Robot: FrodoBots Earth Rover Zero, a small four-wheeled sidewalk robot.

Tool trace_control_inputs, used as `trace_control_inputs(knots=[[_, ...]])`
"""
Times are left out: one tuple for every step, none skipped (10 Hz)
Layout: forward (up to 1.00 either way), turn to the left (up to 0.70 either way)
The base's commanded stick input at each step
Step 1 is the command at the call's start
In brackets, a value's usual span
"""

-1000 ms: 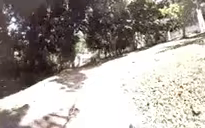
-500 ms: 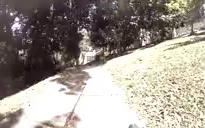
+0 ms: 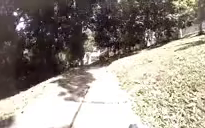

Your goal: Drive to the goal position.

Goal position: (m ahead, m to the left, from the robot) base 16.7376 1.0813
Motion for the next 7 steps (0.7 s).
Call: trace_control_inputs(knots=[[0.5, 0.0], [0.5, 0.0], [0.5, 0.0], [0.5, 0.0], [0.5, 0.0], [0.5, 0.0], [0.5, 0.0]])
